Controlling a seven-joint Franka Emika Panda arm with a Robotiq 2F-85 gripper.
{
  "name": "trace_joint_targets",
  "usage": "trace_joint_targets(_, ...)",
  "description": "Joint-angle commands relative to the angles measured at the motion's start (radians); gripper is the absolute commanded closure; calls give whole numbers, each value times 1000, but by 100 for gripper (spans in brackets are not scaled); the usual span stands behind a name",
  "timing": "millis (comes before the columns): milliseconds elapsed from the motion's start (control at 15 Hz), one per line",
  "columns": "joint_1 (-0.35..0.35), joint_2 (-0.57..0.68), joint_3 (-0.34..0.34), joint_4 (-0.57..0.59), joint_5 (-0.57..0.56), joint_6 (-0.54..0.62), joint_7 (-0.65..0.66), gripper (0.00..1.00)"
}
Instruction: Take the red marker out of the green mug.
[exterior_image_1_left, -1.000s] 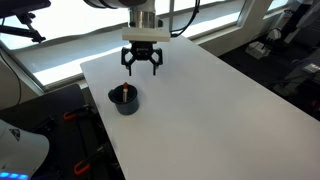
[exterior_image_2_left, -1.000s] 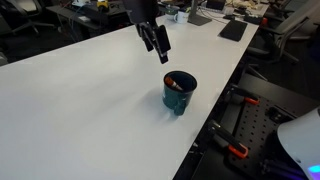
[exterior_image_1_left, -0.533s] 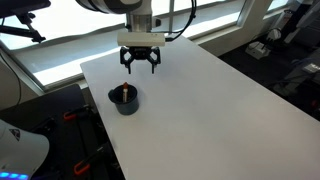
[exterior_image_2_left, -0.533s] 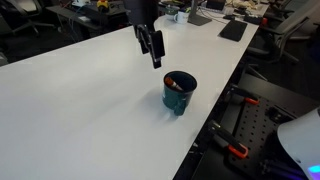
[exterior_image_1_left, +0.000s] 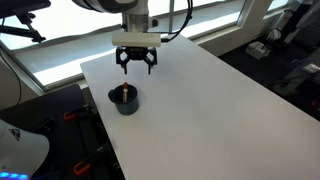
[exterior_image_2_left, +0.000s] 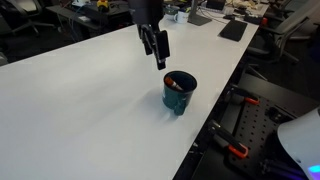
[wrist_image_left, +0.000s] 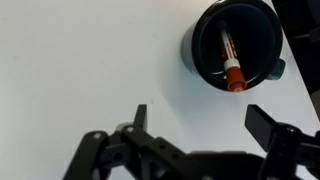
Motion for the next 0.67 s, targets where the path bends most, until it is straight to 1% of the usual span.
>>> trace_joint_targets(0,1,9,1,17,-33,-4,23,0)
trace_joint_targets(333,14,-27,4,-27,-100,37,83,0)
trace_joint_targets(600,25,-75,14,-108,-115,111,106,0)
